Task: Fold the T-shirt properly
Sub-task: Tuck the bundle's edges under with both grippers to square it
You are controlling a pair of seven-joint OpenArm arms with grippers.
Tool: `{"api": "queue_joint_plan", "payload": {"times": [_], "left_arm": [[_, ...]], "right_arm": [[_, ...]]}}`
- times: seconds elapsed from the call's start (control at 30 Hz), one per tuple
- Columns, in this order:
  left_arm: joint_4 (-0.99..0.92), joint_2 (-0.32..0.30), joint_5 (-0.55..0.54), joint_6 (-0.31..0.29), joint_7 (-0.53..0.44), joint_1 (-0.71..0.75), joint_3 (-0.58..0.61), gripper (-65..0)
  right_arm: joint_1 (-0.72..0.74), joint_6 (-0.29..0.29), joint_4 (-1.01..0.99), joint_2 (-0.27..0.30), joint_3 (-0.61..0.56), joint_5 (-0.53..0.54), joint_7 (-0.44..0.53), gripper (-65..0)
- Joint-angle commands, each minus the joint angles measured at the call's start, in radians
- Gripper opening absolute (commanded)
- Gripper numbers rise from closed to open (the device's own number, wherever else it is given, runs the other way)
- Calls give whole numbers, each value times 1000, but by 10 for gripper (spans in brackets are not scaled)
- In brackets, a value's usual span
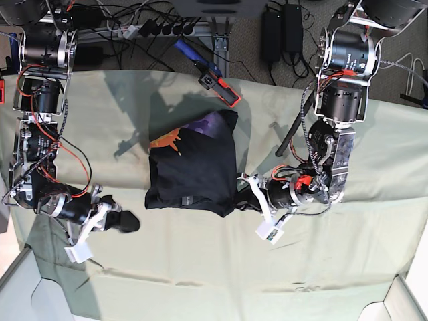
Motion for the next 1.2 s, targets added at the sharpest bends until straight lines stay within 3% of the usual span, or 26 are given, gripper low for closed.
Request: {"api": "queue_joint_plan", "payload": {"times": [0.0, 0.13, 0.33, 0.6, 0.73, 0.93, 1.17], "left_arm": [[13, 0, -13, -6, -31, -29, -3, -650], [9, 6, 20, -6, -47, -29, -3, -650], [8, 31, 50, -6, -55, -29, -3, -650], [-29, 32, 58, -6, -71, -29, -3, -650], [-42, 32, 58, -6, -87, -29, -3, -650], [-42, 32, 58, -6, -88, -29, -3, -650], [-42, 32, 58, -6, -87, -29, -3, -650]], "right_arm": [[19, 89, 21, -3, 7, 48, -9, -650], [3, 108, 21, -61, -3, 127, -51, -650], [-2, 109, 21, -122, -90, 153, -72, -650], [-3, 108, 21, -121, -285, 105, -69, -650], [0, 107, 21, -114, -290, 66, -63, -650], [0, 107, 21, -92, -290, -80, -40, -650], [-1, 107, -46, -71, -290, -118, -14, -650]]}}
